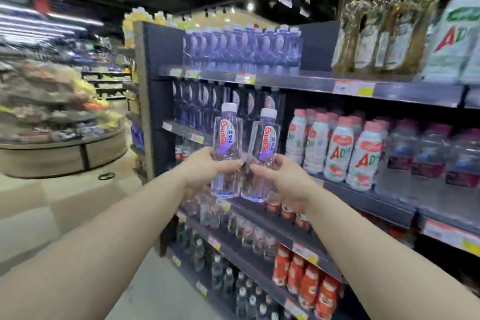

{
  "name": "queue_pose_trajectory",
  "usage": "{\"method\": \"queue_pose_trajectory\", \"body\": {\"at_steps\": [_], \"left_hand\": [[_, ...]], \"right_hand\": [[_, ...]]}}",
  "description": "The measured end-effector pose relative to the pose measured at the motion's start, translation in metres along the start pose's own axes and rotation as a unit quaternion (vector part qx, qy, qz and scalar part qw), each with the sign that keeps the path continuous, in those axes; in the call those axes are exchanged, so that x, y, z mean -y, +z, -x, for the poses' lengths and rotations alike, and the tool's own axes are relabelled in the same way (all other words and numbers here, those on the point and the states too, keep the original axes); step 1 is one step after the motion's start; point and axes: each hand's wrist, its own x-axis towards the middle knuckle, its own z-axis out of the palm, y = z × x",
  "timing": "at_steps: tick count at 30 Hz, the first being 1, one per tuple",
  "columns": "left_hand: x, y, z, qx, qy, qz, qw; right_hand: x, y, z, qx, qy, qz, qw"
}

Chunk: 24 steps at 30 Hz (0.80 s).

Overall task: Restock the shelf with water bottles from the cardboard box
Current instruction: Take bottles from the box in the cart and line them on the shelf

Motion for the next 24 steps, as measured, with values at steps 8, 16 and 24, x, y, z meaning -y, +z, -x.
{"method": "queue_pose_trajectory", "body": {"at_steps": [8, 16, 24], "left_hand": [[-0.022, -0.063, -0.117, -0.058, 0.056, 0.041, 0.996], [-0.066, -0.110, -0.241, -0.071, 0.110, 0.058, 0.990], [-0.113, -0.147, -0.349, -0.018, 0.198, 0.097, 0.975]], "right_hand": [[0.046, 0.016, -0.146, -0.001, -0.069, 0.042, 0.997], [0.127, -0.003, -0.270, -0.027, -0.108, 0.076, 0.991], [0.205, -0.030, -0.343, -0.188, -0.191, 0.128, 0.955]]}}
